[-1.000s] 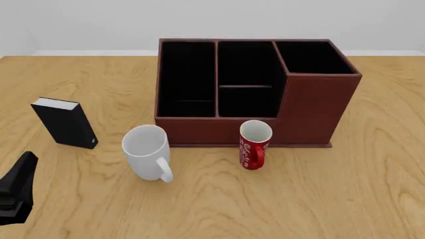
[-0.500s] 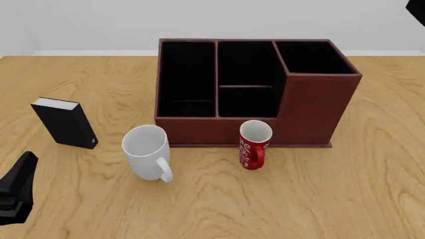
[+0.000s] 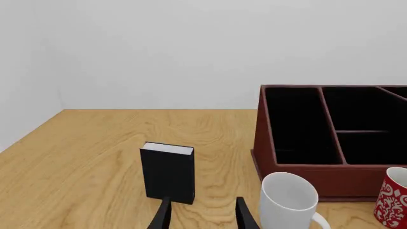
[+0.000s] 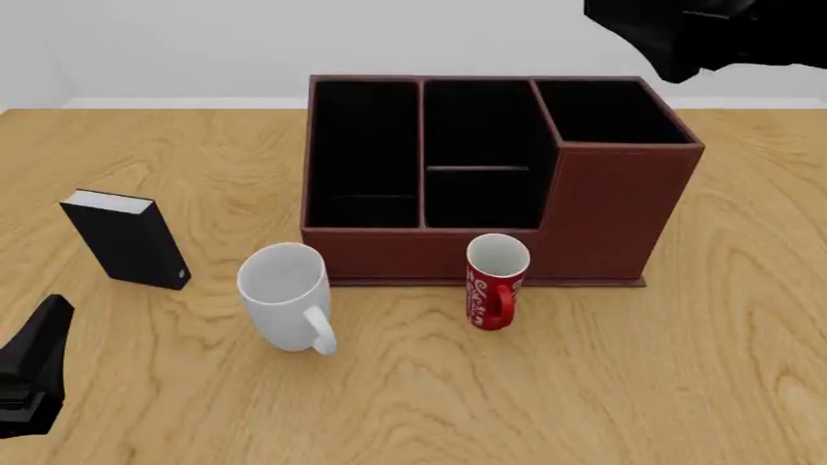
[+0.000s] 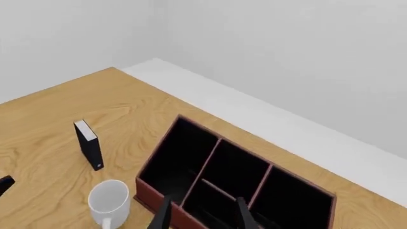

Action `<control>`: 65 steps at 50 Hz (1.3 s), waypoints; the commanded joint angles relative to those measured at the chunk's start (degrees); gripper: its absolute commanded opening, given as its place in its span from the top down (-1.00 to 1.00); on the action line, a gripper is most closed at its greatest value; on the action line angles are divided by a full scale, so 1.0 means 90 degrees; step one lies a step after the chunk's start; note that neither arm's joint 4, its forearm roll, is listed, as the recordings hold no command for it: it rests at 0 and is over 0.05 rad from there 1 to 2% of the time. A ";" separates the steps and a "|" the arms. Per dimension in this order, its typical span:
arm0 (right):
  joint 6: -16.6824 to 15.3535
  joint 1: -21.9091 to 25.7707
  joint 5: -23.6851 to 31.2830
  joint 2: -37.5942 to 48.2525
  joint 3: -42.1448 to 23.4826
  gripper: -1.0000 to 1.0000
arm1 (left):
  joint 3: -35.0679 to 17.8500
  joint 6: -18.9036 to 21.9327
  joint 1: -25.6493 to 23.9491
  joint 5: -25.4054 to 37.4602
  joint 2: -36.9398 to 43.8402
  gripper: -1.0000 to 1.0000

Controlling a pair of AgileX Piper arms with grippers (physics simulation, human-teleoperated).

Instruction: Pick up the white mug and place it to the right of the caddy.

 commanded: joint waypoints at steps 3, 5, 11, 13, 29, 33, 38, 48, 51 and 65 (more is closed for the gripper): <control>0.0259 0.0607 0.0324 0.1309 -0.0498 -1.00 | 0.0000 0.0000 0.0000 0.0000 0.0000 -1.00; 0.0290 0.0642 0.0343 0.1416 -0.0512 -1.00 | 0.0000 0.0000 0.0000 0.0000 0.0000 -1.00; 0.0384 0.0856 0.0368 0.1793 -0.0603 -1.00 | 0.0000 0.0000 0.0000 0.0000 0.0000 -1.00; 0.0392 0.0953 0.0397 0.1957 -0.0659 -1.00 | 0.0000 0.0000 0.0000 0.0000 0.0000 -1.00; 0.0707 0.1556 0.0615 0.2723 -0.1091 -1.00 | 0.0000 0.0000 0.0000 0.0000 0.0000 -1.00; 0.0797 0.1686 0.0666 0.2946 -0.1160 -1.00 | 0.0000 0.0000 0.0000 0.0000 0.0000 -1.00; 0.0913 0.1791 0.0732 0.3238 -0.1195 -1.00 | 0.0000 0.0000 0.0000 0.0000 0.0000 -1.00; 0.1148 0.1926 0.0679 0.3644 -0.1244 -1.00 | 0.0000 0.0000 0.0000 0.0000 0.0000 -1.00; 0.1306 0.1959 0.0604 0.3796 -0.1252 -1.00 | 0.0000 0.0000 0.0000 0.0000 0.0000 -1.00; 0.1642 0.2064 0.0411 0.4335 -0.1320 -1.00 | 0.0000 0.0000 0.0000 0.0000 0.0000 -1.00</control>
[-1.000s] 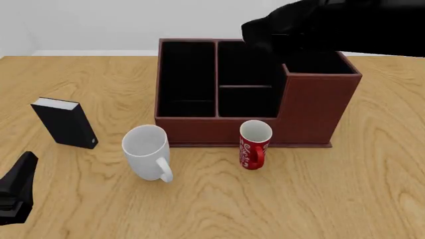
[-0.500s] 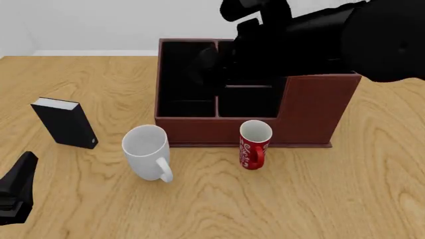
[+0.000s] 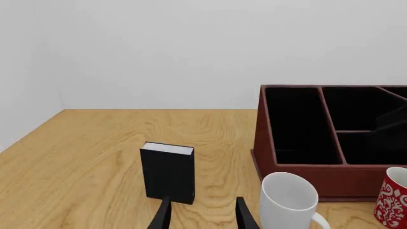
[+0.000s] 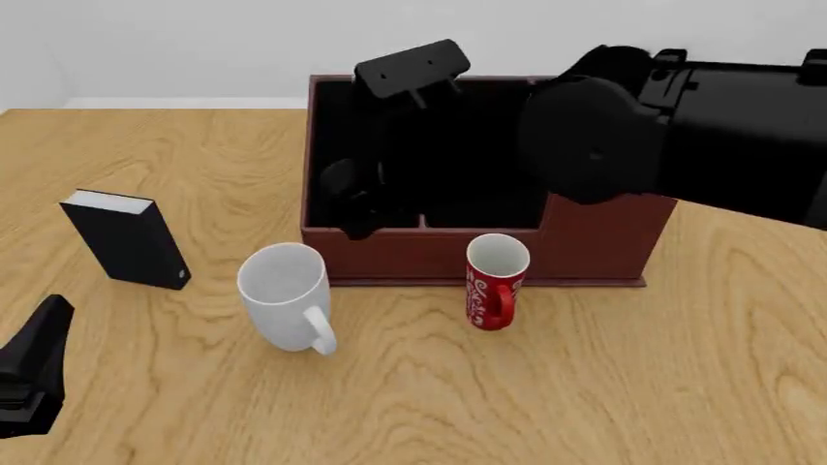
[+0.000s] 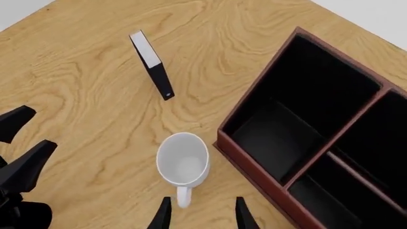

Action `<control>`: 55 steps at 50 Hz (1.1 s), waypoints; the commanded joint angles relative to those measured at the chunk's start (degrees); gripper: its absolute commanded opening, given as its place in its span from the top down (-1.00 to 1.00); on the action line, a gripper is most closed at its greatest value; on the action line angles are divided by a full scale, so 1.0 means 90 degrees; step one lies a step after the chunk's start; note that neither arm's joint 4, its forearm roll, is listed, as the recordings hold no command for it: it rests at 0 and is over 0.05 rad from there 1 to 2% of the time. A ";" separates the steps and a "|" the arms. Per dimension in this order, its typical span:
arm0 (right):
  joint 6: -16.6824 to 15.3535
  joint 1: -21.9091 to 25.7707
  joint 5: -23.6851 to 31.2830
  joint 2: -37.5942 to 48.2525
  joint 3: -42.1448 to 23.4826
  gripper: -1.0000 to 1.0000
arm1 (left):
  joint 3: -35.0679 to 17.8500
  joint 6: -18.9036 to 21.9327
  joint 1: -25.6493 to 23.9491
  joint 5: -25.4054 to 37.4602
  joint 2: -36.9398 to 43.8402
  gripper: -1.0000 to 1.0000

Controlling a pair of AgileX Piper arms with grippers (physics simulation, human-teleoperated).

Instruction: Pick up the white mug and place it to the right of the caddy.

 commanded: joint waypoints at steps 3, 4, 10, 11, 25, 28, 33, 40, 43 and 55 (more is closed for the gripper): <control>0.0277 0.0108 -0.0092 0.0463 -0.0099 -1.00 | 0.0000 0.0000 0.0000 0.0000 0.0000 -1.00; 0.0291 0.0120 -0.0092 0.0475 -0.0101 -1.00 | 0.0000 0.0000 0.0000 0.0000 0.0000 -1.00; 0.0287 0.0148 -0.0119 0.0646 -0.0097 -1.00 | 0.0000 0.0000 0.0000 0.0000 0.0000 -1.00; 0.0288 0.0147 -0.0129 0.0655 -0.0090 -1.00 | 0.0000 0.0000 0.0000 0.0000 0.0000 -1.00; 0.0296 0.0214 -0.0224 0.0840 0.0052 -1.00 | 0.0000 0.0000 0.0000 0.0000 0.0000 -1.00; 0.0303 0.0242 -0.0250 0.0933 0.0077 -1.00 | 0.0000 0.0000 0.0000 0.0000 0.0000 -1.00; 0.0339 0.0289 -0.0265 0.1007 0.0070 -1.00 | 0.0000 0.0000 0.0000 0.0000 0.0000 -1.00; 0.0410 0.0351 -0.0341 0.1159 0.0071 -1.00 | 0.0000 0.0000 0.0000 0.0000 0.0000 -1.00; 0.0529 0.0445 -0.0379 0.1223 0.0055 -1.00 | 0.0000 0.0000 0.0000 0.0000 0.0000 -1.00; 0.0567 0.0472 -0.0474 0.1412 0.0091 -1.00 | 0.0000 0.0000 0.0000 0.0000 0.0000 -1.00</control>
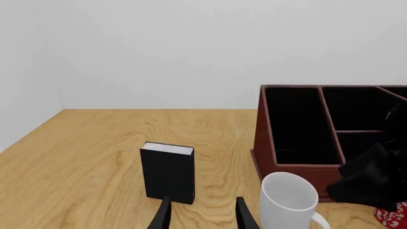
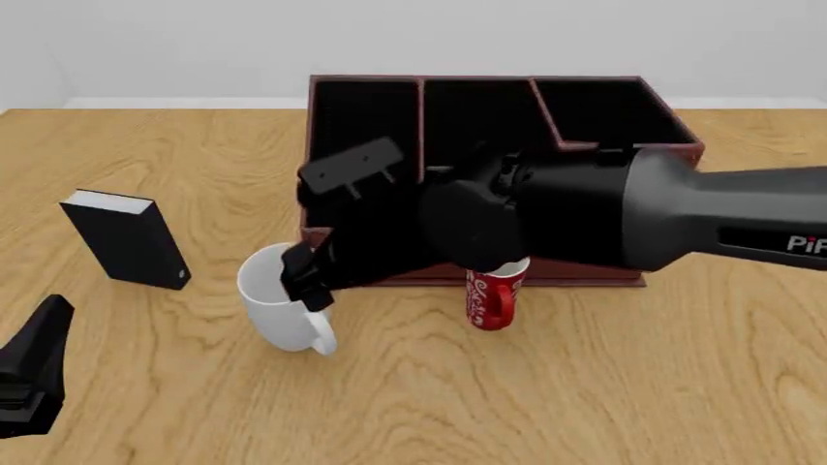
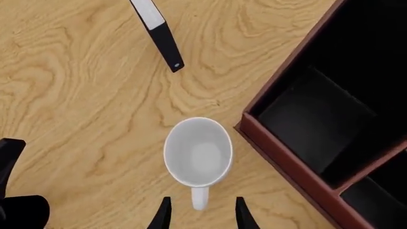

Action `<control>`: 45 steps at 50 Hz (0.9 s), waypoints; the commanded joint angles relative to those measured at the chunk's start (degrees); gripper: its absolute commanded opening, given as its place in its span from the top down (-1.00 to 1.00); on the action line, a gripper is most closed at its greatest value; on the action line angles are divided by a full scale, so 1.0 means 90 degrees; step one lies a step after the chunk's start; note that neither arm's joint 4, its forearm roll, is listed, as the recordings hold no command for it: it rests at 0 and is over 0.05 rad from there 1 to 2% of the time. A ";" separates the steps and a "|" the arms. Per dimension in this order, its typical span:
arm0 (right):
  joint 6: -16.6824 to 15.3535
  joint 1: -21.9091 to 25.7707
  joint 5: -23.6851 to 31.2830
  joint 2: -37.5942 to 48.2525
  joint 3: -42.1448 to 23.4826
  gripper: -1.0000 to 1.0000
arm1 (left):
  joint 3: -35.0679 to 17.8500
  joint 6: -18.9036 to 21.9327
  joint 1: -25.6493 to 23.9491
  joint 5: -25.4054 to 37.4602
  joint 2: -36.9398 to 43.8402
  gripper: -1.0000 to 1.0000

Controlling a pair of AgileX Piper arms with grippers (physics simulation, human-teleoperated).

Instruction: Pick up the white mug and place it to the right of the caddy.

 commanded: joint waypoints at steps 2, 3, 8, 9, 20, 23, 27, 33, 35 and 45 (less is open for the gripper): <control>0.0106 0.0080 -0.0123 0.0242 0.0045 -1.00 | 0.0000 0.0000 0.0000 0.0000 0.0000 -1.00; 0.0095 0.0067 -0.0132 0.0232 0.0056 -1.00 | 0.0000 0.0000 0.0000 0.0000 0.0000 -1.00; 0.0165 0.0123 -0.0182 0.0325 0.0070 -1.00 | 0.0000 0.0000 0.0000 0.0000 0.0000 -1.00; 0.0193 0.0139 -0.0188 0.0347 0.0069 -1.00 | 0.0000 0.0000 0.0000 0.0000 0.0000 -1.00; 0.0225 0.0118 -0.0218 0.0422 0.0117 -1.00 | 0.0000 0.0000 0.0000 0.0000 0.0000 -1.00; 0.0257 0.0134 -0.0238 0.0462 0.0116 -1.00 | 0.0000 0.0000 0.0000 0.0000 0.0000 -1.00; 0.0284 0.0132 -0.0262 0.0519 0.0127 -1.00 | 0.0000 0.0000 0.0000 0.0000 0.0000 -1.00; 0.0315 0.0104 -0.0322 0.0564 0.0190 -1.00 | 0.0000 0.0000 0.0000 0.0000 0.0000 -1.00; 0.0364 0.0131 -0.0348 0.0614 0.0202 -1.00 | 0.0000 0.0000 0.0000 0.0000 0.0000 -1.00; 0.0465 0.0187 -0.0415 0.0832 0.0189 -1.00 | 0.0000 0.0000 0.0000 0.0000 0.0000 -1.00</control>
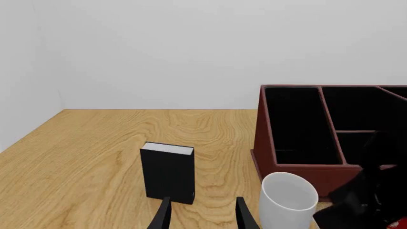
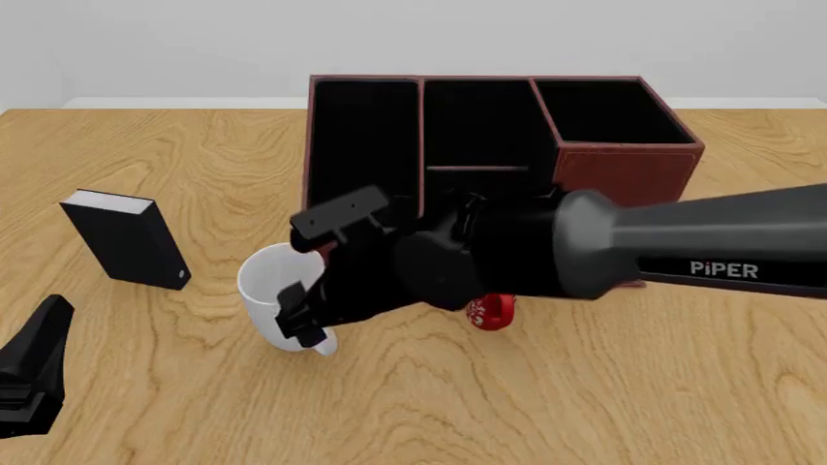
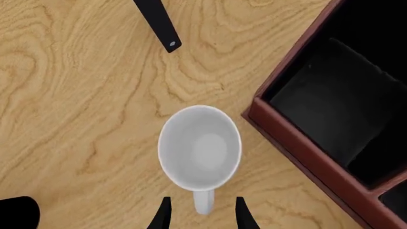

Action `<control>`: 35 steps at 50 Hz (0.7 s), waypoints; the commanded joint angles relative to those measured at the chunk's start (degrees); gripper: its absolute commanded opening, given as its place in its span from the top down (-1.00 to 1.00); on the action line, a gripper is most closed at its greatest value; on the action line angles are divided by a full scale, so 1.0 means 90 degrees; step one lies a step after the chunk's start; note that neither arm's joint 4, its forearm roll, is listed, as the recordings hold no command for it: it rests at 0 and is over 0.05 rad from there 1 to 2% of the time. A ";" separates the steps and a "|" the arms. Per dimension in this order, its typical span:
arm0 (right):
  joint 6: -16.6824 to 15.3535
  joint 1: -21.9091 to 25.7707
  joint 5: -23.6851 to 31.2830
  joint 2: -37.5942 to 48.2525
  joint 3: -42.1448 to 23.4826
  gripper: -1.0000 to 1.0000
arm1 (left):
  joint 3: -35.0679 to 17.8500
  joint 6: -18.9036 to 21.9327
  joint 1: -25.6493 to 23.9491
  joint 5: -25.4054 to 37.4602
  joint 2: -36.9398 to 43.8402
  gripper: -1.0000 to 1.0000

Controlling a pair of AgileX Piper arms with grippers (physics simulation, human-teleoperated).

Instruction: Pick up the white mug and place it to the right of the caddy.

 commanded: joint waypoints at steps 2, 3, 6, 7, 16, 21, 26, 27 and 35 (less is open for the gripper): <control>0.0128 0.0046 -0.0106 0.0250 0.0019 -1.00 | 0.0000 0.0000 0.0000 0.0000 0.0000 -1.00; 0.0127 0.0039 -0.0113 0.0262 0.0023 -1.00 | 0.0000 0.0000 0.0000 0.0000 0.0000 -1.00; 0.0143 0.0047 -0.0118 0.0316 0.0018 -1.00 | 0.0000 0.0000 0.0000 0.0000 0.0000 -1.00; 0.0141 0.0058 -0.0119 0.0341 0.0011 -1.00 | 0.0000 0.0000 0.0000 0.0000 0.0000 -1.00; 0.0201 0.0044 -0.0145 0.0424 0.0025 -1.00 | 0.0000 0.0000 0.0000 0.0000 0.0000 -1.00; 0.0234 0.0067 -0.0167 0.0487 0.0026 -1.00 | 0.0000 0.0000 0.0000 0.0000 0.0000 -1.00; 0.0253 0.0059 -0.0163 0.0498 0.0041 -1.00 | 0.0000 0.0000 0.0000 0.0000 0.0000 -1.00; 0.0271 0.0067 -0.0164 0.0491 0.0043 -1.00 | 0.0000 0.0000 0.0000 0.0000 0.0000 -1.00; 0.0313 0.0091 -0.0173 0.0584 0.0025 -1.00 | 0.0000 0.0000 0.0000 0.0000 0.0000 -1.00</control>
